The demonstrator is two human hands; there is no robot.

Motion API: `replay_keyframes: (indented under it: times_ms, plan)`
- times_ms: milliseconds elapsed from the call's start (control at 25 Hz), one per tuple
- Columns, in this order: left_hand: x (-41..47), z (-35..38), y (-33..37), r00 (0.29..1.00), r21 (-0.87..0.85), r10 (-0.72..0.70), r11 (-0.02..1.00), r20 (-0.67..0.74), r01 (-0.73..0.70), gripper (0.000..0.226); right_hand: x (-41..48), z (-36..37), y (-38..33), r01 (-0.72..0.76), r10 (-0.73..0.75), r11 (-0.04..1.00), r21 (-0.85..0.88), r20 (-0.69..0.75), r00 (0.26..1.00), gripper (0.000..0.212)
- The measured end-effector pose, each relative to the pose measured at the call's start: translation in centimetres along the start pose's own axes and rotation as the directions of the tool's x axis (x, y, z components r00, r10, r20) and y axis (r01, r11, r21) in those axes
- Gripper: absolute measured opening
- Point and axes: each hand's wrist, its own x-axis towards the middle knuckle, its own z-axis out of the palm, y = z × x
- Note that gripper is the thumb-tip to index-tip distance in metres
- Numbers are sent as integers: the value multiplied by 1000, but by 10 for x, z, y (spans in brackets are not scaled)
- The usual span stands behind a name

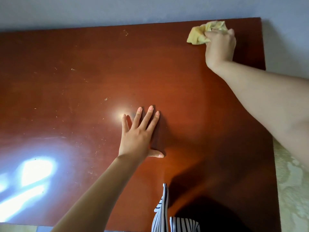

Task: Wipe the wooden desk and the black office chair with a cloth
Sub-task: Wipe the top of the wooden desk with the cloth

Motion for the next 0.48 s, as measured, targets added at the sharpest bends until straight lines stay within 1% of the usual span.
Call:
replay_keyframes:
  times_ms: [120,240,320,400,480]
  plan:
    - [-2,2,0,1000,-23,7,1000,1,-7,135,14,7,-35,112,-112,994,18,58,992,36]
    - [-2,1,1,1000,-50,10,999,17,-10,135,21,13,-74,244,-244,970,22,153,958,35]
    - [-1,-1,1,1000,-61,6,998,27,-4,135,23,19,-103,314,-319,947,60,249,914,36]
    - [-1,-3,1,999,-82,1,997,48,3,135,24,24,-131,375,-381,923,89,354,854,41]
    - [0,-4,4,998,-90,-1,996,63,6,136,27,29,-154,427,-429,898,103,419,801,45]
